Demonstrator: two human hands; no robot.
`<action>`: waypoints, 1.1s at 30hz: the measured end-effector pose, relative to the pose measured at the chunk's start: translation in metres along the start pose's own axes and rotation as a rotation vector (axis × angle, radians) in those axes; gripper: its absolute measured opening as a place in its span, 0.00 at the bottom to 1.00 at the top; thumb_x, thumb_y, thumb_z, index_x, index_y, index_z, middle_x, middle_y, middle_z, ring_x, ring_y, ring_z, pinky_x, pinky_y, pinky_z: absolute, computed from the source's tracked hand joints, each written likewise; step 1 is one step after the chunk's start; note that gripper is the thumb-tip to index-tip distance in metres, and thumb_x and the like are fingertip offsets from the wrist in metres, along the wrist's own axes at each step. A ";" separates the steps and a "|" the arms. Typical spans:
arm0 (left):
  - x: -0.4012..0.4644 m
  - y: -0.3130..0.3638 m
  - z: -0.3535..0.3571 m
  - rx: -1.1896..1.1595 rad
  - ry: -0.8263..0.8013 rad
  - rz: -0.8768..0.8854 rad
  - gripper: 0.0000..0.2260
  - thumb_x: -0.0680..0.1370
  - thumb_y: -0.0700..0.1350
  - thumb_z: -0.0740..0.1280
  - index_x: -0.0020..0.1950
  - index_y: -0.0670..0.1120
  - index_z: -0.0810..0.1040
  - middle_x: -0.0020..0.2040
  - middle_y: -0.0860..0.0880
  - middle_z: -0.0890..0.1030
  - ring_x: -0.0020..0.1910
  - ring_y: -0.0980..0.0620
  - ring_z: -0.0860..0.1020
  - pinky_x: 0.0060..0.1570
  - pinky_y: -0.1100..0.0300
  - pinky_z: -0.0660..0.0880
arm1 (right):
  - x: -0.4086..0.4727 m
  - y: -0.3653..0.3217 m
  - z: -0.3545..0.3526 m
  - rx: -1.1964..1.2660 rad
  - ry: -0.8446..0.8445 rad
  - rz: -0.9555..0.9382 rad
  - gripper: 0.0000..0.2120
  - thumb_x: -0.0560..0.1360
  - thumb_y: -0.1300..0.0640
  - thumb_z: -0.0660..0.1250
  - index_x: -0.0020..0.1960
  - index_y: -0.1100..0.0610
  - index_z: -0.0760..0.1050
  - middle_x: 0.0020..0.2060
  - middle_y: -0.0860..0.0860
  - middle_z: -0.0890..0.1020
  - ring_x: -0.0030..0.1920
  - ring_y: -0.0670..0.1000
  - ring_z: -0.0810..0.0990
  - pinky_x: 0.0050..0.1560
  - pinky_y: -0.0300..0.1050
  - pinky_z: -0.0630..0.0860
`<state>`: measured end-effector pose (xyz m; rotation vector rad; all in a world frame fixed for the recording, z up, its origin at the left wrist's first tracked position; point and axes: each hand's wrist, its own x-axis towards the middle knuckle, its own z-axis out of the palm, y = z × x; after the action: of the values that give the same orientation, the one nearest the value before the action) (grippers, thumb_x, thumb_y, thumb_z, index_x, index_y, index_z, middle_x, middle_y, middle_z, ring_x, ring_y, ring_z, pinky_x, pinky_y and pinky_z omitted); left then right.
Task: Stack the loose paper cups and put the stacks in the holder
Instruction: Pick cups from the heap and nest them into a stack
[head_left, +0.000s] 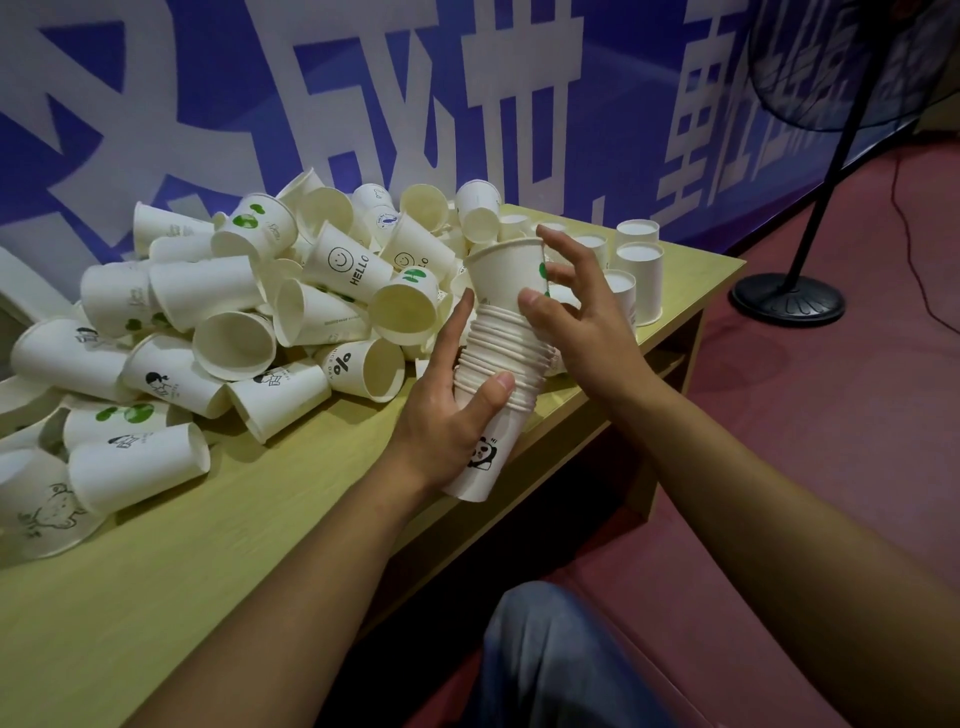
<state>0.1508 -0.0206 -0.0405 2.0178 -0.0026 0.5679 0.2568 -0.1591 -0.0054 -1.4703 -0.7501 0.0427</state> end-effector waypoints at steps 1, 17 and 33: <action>-0.001 0.001 0.000 -0.004 0.009 0.011 0.35 0.72 0.63 0.64 0.77 0.67 0.53 0.69 0.62 0.72 0.62 0.66 0.76 0.57 0.68 0.75 | 0.000 -0.001 0.001 0.010 0.003 0.002 0.24 0.80 0.53 0.66 0.72 0.42 0.62 0.56 0.39 0.70 0.52 0.42 0.78 0.42 0.31 0.77; -0.008 -0.011 -0.019 -0.079 0.188 -0.008 0.38 0.73 0.62 0.65 0.81 0.60 0.54 0.75 0.50 0.69 0.62 0.56 0.79 0.56 0.55 0.80 | 0.004 0.034 -0.007 -0.880 -0.084 -0.097 0.21 0.78 0.53 0.67 0.71 0.43 0.72 0.71 0.47 0.72 0.73 0.51 0.65 0.74 0.57 0.59; -0.012 -0.007 -0.018 -0.048 0.187 0.021 0.35 0.73 0.61 0.65 0.79 0.62 0.56 0.71 0.53 0.73 0.61 0.57 0.79 0.57 0.58 0.78 | 0.007 0.032 -0.018 -0.956 -0.137 0.062 0.31 0.73 0.43 0.73 0.72 0.40 0.67 0.67 0.51 0.71 0.68 0.55 0.67 0.67 0.57 0.68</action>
<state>0.1343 -0.0046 -0.0438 1.9140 0.0749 0.7617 0.2845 -0.1668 -0.0301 -2.4158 -0.8843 -0.1970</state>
